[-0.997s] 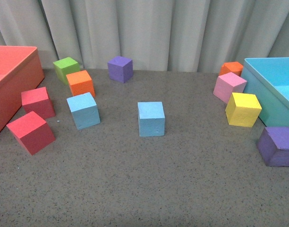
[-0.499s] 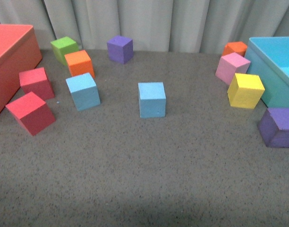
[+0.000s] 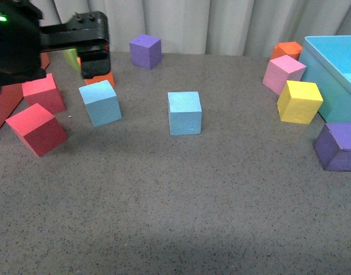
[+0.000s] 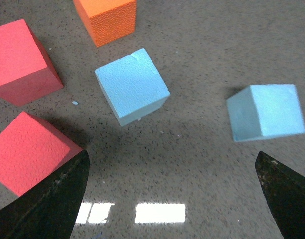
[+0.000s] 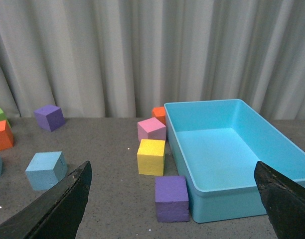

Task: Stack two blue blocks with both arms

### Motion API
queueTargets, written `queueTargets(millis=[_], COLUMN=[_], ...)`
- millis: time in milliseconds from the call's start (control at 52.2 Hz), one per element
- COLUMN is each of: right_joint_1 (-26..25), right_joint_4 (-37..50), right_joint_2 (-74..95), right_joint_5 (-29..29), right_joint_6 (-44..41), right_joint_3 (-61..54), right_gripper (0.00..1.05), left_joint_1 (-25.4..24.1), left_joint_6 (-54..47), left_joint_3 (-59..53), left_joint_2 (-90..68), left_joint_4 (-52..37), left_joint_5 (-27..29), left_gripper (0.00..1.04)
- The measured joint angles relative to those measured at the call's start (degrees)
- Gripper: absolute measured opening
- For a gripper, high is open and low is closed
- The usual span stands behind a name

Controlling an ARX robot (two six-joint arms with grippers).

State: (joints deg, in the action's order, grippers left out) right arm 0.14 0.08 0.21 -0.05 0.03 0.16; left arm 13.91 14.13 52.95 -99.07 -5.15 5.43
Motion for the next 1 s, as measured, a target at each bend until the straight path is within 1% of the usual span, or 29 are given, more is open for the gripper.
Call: queueTargets(millis=[58, 173, 230, 307, 383, 499, 729, 882, 997], right_joint_1=[0.0, 0.0, 0.0, 0.0, 0.0, 0.0, 0.0, 0.0, 0.0], right_joint_4=[0.0, 0.0, 0.0, 0.0, 0.0, 0.0, 0.0, 0.0, 0.0], right_joint_2=[0.0, 0.0, 0.0, 0.0, 0.0, 0.0, 0.0, 0.0, 0.0], right_joint_5=[0.0, 0.0, 0.0, 0.0, 0.0, 0.0, 0.0, -0.02, 0.0], right_joint_6=[0.0, 0.0, 0.0, 0.0, 0.0, 0.0, 0.0, 0.0, 0.0], right_joint_3=[0.0, 0.0, 0.0, 0.0, 0.0, 0.0, 0.0, 0.0, 0.0], right_gripper=[0.95, 0.95, 0.95, 0.95, 0.95, 0.95, 0.95, 0.95, 0.95], left_joint_1=[0.22, 0.42, 0.48, 0.52, 0.52, 0.57, 0.44, 0.35, 0.35], left_joint_6=[0.85, 3.02, 3.74, 5.42, 6.56, 9.88, 14.6, 15.39, 15.85], left_joint_3=[6.01, 14.21, 18.1, 22.43, 25.03, 31.3, 39.45, 42.91, 45.0], left_joint_2=[-5.7, -13.0, -16.17, -19.63, -21.88, -26.32, -32.92, -35.74, -38.12], left_joint_4=[3.37, 8.81, 12.41, 15.93, 16.74, 22.16, 27.23, 28.83, 29.42], left_joint_5=[2.19, 3.23, 4.74, 4.81, 4.52, 5.51, 7.37, 8.46, 8.26], left_gripper=[0.98, 0.98, 0.98, 0.98, 0.98, 0.98, 0.98, 0.98, 0.98])
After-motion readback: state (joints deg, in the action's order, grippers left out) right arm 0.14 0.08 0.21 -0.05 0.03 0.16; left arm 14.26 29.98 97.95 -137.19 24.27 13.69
